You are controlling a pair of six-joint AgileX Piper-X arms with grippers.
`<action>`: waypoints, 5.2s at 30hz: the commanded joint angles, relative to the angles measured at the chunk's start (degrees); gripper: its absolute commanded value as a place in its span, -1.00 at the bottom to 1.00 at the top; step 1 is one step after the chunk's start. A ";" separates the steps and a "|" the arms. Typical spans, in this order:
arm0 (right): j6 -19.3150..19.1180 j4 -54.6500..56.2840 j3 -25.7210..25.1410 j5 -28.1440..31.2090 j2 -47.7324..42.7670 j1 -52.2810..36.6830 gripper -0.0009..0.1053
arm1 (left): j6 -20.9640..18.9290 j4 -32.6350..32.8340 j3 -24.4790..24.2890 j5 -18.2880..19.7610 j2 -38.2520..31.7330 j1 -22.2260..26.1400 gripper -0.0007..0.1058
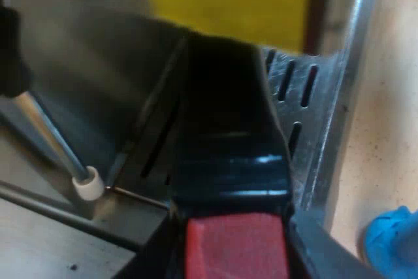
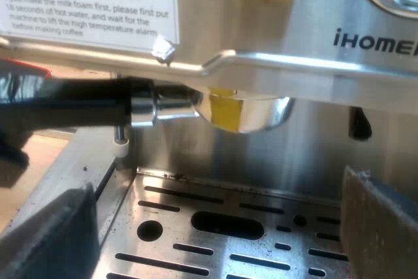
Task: Put the handle in the coffee machine
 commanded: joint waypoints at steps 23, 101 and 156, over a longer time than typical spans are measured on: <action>-1.07 -0.90 -0.10 -6.24 3.95 -5.16 0.10 | 0.04 2.75 -2.04 12.94 -1.27 1.44 -0.98; -25.17 -62.15 -5.15 -9.97 24.46 -14.27 -0.48 | -0.12 2.75 -2.04 12.06 -1.27 1.44 -0.05; -26.86 -64.86 -5.71 -8.70 24.19 -14.27 -0.48 | -8.02 6.60 -14.31 -12.57 3.64 3.36 -0.97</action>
